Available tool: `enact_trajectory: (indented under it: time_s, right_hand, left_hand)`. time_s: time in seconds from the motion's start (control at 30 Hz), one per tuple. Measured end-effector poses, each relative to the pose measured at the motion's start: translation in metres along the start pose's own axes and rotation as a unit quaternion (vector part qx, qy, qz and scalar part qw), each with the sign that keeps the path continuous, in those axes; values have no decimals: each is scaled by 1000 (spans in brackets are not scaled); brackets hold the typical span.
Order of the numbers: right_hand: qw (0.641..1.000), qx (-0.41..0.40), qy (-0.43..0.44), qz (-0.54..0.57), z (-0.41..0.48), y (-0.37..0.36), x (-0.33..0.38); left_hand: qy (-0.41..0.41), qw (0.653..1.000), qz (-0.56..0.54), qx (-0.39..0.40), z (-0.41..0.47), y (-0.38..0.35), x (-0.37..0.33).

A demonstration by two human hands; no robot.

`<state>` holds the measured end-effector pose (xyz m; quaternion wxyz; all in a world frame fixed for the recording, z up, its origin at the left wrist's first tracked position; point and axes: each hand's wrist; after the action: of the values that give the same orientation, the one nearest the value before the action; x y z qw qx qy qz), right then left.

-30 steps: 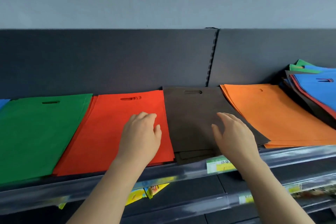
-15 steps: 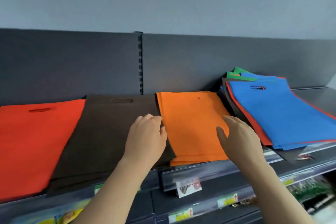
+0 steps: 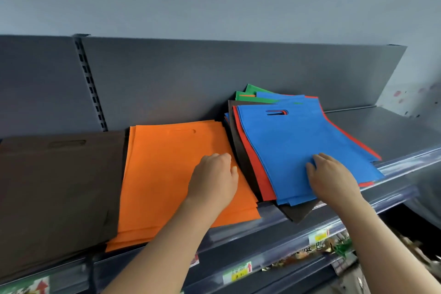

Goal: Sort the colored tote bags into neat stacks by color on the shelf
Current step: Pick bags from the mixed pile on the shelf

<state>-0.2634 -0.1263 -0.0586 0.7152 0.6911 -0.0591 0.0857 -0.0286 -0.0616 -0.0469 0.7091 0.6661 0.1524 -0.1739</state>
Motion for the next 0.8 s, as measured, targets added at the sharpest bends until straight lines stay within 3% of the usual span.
enact_trajectory:
  time_s: [0.2,0.37,0.47,0.6,0.8]
  right_hand:
    - [999,-3,47,13,-11,-5,7]
    - [990,13,128,62,-20,4,14]
    - [994,-16,80,76,-7,11,-8]
    - [999,23,-24,15,-1,16,-24]
    - [998,26,41,42,-9,17,-9]
  left_hand:
    - [16,994,-95,50,31,-19,-25]
    - [52,981,-186,32,33,-16,-23]
    - [66,974,-215,11,30,-10,-18]
    - [77,964,-254,32,29,-11,-16]
    - [87,937,-338,26,32,-18,-16]
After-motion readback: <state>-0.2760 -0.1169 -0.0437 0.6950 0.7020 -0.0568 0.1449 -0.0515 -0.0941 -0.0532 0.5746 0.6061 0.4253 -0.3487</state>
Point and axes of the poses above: each hand's wrist, its own z-axis towards the middle knuckle, its own y-axis out of the back of the hand, x = y × z, and after that the axes turned 15 degrees about x, right-handed
